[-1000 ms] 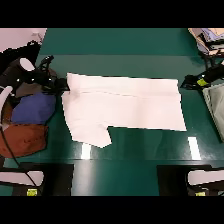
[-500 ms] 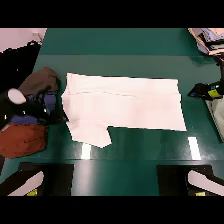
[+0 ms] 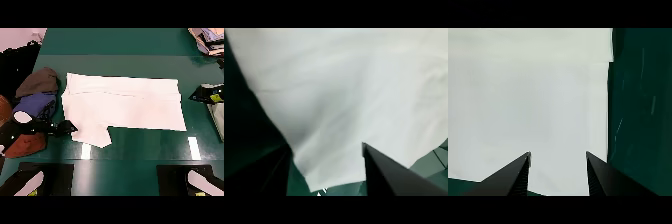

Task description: Fold the shirts.

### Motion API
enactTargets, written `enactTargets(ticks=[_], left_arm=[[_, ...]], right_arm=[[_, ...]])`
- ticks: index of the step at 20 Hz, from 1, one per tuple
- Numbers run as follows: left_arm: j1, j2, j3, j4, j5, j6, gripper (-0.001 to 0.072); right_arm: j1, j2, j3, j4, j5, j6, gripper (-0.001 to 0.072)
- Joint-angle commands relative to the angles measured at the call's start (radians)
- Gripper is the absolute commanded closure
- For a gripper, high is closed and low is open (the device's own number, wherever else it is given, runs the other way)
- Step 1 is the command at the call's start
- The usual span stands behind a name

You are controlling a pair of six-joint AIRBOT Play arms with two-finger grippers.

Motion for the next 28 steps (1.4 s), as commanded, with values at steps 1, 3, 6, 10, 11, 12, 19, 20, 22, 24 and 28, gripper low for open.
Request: enactTargets(ticks=[1, 3, 6, 10, 11, 12, 19, 20, 22, 24, 28], left_arm=[[0.001, 0.003, -0.024, -0.044, 0.048, 0.028, 0.0378], [0.001, 0.003, -0.024, -0.048, 0.054, 0.03, 0.0634], [0.001, 0.003, -0.012, -0.06, 0.031, 0.053, 0.0686], [0.001, 0.003, 0.008, -0.062, 0.011, 0.053, 0.0686], [0.001, 0.003, 0.009, -0.062, 0.013, 0.053, 0.0686], [0.001, 0.003, 0.009, -0.062, 0.017, 0.053, 0.0686], [0.001, 0.003, 0.009, -0.066, 0.021, 0.053, 0.0686], [0.001, 0.003, 0.009, -0.066, 0.021, 0.053, 0.0686], [0.001, 0.003, 0.009, -0.066, 0.02, 0.053, 0.0686], [0.001, 0.003, 0.009, -0.065, 0.02, 0.053, 0.0686], [0.001, 0.026, 0.034, -0.027, -0.026, 0.049, 0.0689]], right_arm=[[-0.001, 0.005, -0.002, 0.0, 0.021, 0.001, 0.0306], [-0.004, 0.005, -0.006, -0.009, 0.053, 0.0, 0.0306], [-0.075, 0.016, -0.09, -0.009, 0.091, 0.0, 0.0305], [-0.263, 0.029, -0.303, 0.008, 0.108, 0.0, 0.017], [-0.307, 0.029, -0.359, 0.039, 0.099, -0.008, 0.0172], [-0.343, 0.029, -0.408, 0.075, 0.077, -0.023, 0.019], [-0.377, 0.023, -0.549, 0.194, -0.08, -0.039, 0.0266], [-0.365, 0.011, -0.547, 0.21, -0.09, -0.04, 0.0266], [-0.319, -0.023, -0.547, 0.21, -0.121, -0.039, 0.0309], [-0.266, -0.048, -0.547, 0.21, -0.178, -0.039, 0.041], [-0.197, -0.011, -0.547, 0.198, -0.232, -0.044, 0.0676]])
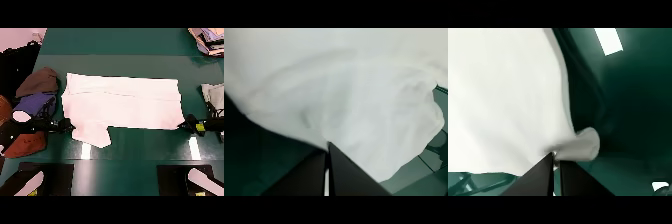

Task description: Fold the shirts.

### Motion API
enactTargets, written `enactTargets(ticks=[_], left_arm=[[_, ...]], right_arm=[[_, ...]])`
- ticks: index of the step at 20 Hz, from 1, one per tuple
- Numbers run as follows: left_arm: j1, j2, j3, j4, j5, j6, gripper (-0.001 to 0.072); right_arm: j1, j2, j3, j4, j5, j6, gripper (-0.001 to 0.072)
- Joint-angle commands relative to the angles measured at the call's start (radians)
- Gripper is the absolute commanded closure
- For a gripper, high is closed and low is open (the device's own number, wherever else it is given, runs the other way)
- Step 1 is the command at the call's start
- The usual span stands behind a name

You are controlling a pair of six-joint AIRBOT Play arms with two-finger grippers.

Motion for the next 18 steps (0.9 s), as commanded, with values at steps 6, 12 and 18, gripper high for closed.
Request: enactTargets(ticks=[6, 12, 18], left_arm=[[0.001, 0.284, 0.048, 0.211, -0.236, -0.161, 0.0689], [0.001, 0.445, 0.154, 0.136, -0.473, -0.237, 0.0689], [0.001, 0.243, 0.291, 0.151, -0.143, -0.177, 0.0688]], right_arm=[[0.039, 0.249, -0.002, -0.129, 0.075, -0.027, 0.0701], [0.047, 0.509, 0.042, -0.22, 0.259, 0.011, 0.0701], [0.151, 0.299, 0.29, -0.219, 0.188, 0.012, 0.0701]])
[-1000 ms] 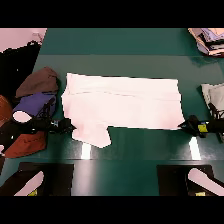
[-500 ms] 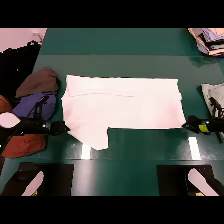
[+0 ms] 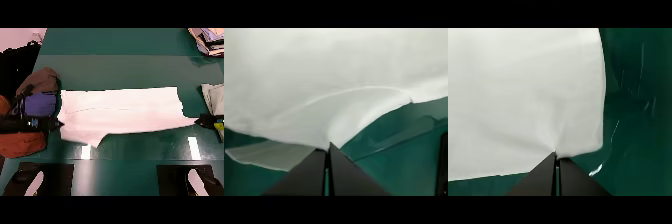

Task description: Fold the shirts.

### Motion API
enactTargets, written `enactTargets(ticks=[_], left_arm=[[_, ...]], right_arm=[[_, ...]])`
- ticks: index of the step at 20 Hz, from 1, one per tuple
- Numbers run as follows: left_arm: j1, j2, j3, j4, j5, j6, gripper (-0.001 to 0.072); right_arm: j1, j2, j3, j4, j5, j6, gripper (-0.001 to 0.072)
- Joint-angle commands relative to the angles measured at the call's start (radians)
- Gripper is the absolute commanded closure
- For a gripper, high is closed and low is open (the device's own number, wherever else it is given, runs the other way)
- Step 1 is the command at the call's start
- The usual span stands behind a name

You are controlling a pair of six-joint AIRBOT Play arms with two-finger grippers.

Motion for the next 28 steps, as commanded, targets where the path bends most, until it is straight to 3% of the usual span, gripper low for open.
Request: enactTargets(ticks=[1, 8, 13, 14, 15, 16, 19, 20, 21, 22, 24, 28], left_arm=[[0.001, -0.15, 0.066, 0.003, 0.186, 0.046, 0.0688], [0.001, -0.603, 0.264, -0.003, 0.417, 0.106, 0.0687], [0.001, -0.703, 0.312, -0.019, 0.529, 0.099, 0.0683], [0.001, -0.703, 0.312, -0.025, 0.536, 0.094, 0.0535], [0.001, -0.703, 0.313, -0.025, 0.531, 0.082, 0.0272], [0.001, -0.703, 0.316, -0.026, 0.517, 0.069, 0.0157], [0.001, -0.703, 0.35, -0.029, 0.39, 0.068, 0.0159], [0.001, -0.703, 0.355, -0.043, 0.343, 0.068, 0.0279], [0.0, -0.703, 0.355, -0.056, 0.303, 0.077, 0.0533], [0.001, -0.703, 0.355, -0.072, 0.279, 0.1, 0.0681], [-0.012, -0.703, 0.355, -0.107, 0.276, 0.106, 0.0686], [-0.143, -0.703, 0.355, -0.114, 0.346, 0.101, 0.0687]], right_arm=[[0.07, -0.167, 0.142, -0.007, -0.041, 0.005, 0.0701], [0.206, -0.642, 0.509, -0.004, -0.1, 0.026, 0.0701], [0.204, -0.848, 0.713, 0.093, -0.084, 0.031, 0.0696], [0.193, -0.876, 0.741, 0.139, -0.083, 0.029, 0.0579], [0.182, -0.895, 0.763, 0.183, -0.08, 0.028, 0.0354], [0.17, -0.906, 0.775, 0.215, -0.069, 0.02, 0.0275], [0.111, -0.905, 0.776, 0.229, 0.016, -0.038, 0.0274], [0.082, -0.906, 0.776, 0.228, 0.06, -0.053, 0.0273], [0.048, -0.906, 0.776, 0.229, 0.105, -0.063, 0.0273], [0.015, -0.906, 0.776, 0.228, 0.135, -0.069, 0.025], [-0.044, -0.906, 0.76, 0.23, 0.148, -0.072, 0.0139], [-0.09, -0.914, 0.603, 0.243, 0.104, -0.119, 0.0142]])
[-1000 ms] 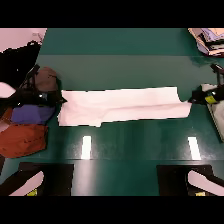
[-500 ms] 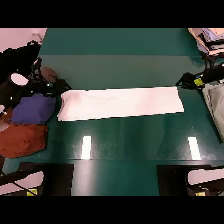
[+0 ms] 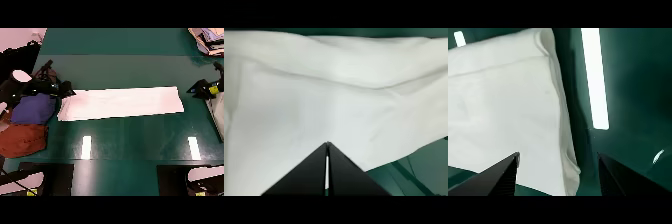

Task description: Fold the shirts.

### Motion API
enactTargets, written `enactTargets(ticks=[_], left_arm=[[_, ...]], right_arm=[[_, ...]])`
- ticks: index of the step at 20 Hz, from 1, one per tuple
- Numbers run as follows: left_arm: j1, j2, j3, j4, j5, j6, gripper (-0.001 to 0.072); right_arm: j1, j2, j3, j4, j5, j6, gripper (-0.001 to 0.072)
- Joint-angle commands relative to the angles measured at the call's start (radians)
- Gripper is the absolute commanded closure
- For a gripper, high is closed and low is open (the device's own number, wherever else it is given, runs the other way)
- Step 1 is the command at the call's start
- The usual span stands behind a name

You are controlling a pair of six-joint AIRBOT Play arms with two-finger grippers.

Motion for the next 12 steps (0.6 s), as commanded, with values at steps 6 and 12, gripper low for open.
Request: enactTargets(ticks=[6, 12], left_arm=[[-0.267, -0.037, 0.028, -0.016, 0.18, -0.043, 0.0687], [-0.385, -0.222, 0.198, -0.016, 0.168, -0.064, 0.0687]], right_arm=[[0.009, -0.124, -0.142, 0.224, -0.022, -0.101, 0.0209], [0.093, -0.092, -0.141, 0.244, -0.046, -0.208, 0.0701]])
